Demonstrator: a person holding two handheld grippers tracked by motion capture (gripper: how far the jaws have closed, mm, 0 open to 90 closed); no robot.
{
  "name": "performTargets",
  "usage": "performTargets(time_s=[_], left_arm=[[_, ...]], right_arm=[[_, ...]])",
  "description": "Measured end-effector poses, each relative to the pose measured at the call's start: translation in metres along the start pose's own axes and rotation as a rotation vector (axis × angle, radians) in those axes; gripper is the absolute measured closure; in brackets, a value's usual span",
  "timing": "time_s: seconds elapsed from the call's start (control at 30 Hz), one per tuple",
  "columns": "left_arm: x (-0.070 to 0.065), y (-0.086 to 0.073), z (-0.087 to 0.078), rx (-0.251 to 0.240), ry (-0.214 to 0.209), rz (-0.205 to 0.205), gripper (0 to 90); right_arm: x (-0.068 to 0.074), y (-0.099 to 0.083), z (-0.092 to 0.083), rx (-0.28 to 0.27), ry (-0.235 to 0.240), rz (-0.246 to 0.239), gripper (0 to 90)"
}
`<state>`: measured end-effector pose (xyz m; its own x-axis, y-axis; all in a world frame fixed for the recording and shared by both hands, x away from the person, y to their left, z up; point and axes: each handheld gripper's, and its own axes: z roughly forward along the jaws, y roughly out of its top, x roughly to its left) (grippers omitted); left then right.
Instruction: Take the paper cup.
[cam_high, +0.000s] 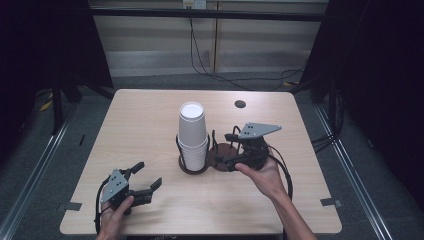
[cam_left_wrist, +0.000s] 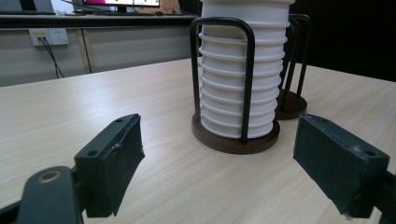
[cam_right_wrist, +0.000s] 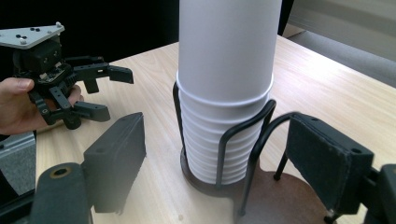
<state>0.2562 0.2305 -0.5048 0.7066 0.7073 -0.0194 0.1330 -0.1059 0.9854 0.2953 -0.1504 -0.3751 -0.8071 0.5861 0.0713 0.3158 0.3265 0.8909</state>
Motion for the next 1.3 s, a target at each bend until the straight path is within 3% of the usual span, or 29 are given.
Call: performTargets(time_s=[0.07,0.43,0.53,0.8,1.0,1.07,1.3], left_arm=[[-0.001,0.0,0.001,0.004,0.006,-0.018,15.6],[0.0,0.0,-0.001,0.001,0.005,-0.002,15.6],[0.0,0.0,0.0,-0.004,0.003,-0.02,15.6],[0.0,0.0,0.0,-0.005,0.003,-0.019,15.6],[-0.001,0.0,0.0,-0.005,0.003,-0.018,15.6],[-0.001,0.0,0.0,-0.005,0.002,-0.018,15.6],[-0.001,0.0,-0.001,-0.004,0.003,-0.005,15.6]], right_arm=[[0.0,0.003,0.001,0.004,0.001,-0.004,19.7],[0.0,0.031,0.005,0.072,0.01,-0.025,21.9],[-0.001,0.039,0.006,0.099,0.014,-0.037,22.0],[-0.005,0.054,0.007,0.147,0.023,-0.044,22.7],[-0.007,0.061,0.006,0.137,0.028,-0.006,23.8],[-0.009,0.067,0.008,0.165,0.056,-0.003,20.9],[-0.01,0.082,0.012,0.225,0.07,-0.009,19.6]])
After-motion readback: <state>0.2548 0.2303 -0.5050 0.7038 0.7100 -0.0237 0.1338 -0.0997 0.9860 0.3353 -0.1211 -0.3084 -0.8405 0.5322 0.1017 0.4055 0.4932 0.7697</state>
